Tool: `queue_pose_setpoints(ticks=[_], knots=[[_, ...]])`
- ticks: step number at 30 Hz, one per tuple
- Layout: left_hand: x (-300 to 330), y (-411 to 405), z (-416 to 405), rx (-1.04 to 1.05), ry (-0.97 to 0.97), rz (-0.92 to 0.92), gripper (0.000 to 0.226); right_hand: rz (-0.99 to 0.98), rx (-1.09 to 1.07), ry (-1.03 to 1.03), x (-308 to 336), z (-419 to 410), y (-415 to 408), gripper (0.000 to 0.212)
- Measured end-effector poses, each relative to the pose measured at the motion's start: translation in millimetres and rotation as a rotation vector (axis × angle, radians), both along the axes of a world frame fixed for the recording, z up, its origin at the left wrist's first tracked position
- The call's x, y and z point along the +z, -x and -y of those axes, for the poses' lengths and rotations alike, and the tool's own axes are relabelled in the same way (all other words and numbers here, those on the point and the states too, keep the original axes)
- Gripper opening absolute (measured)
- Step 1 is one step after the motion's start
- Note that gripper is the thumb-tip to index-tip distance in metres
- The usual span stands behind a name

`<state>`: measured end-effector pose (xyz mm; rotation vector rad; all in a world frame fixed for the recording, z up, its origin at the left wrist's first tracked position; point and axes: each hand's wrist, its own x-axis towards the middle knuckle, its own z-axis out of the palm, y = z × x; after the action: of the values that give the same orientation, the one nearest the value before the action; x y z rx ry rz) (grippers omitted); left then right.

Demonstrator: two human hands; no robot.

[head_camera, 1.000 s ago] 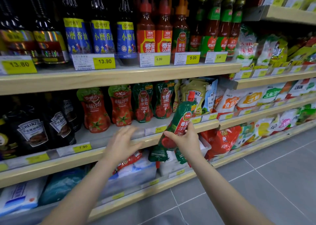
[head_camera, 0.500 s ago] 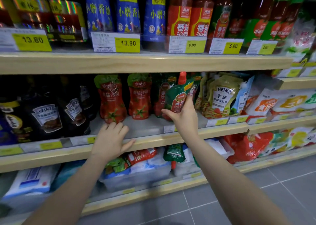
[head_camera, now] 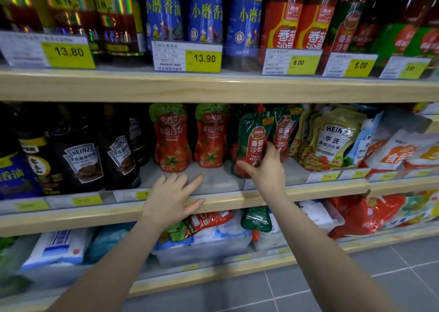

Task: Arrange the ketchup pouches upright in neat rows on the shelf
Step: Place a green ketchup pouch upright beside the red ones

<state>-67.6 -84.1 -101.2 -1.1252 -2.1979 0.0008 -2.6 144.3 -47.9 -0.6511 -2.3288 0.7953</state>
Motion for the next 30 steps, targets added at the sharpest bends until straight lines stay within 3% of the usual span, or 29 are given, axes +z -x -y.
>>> queue_pose_setpoints(ticks=[9, 25, 30], knots=[[0.6, 0.9, -0.5, -0.008, -0.007, -0.015, 0.057, 0.017, -0.06, 0.001, -2.5, 2.8, 6.2, 0.061], [-0.6, 0.4, -0.1, -0.001, -0.027, -0.023, 0.055, 0.029, -0.063, 0.031, -0.8, -0.3, 38.3, 0.063], [-1.7, -0.2, 0.3, -0.004, -0.027, -0.02, 0.055, 0.01, 0.181, -0.074, -6.4, -7.2, 24.5, 0.032]])
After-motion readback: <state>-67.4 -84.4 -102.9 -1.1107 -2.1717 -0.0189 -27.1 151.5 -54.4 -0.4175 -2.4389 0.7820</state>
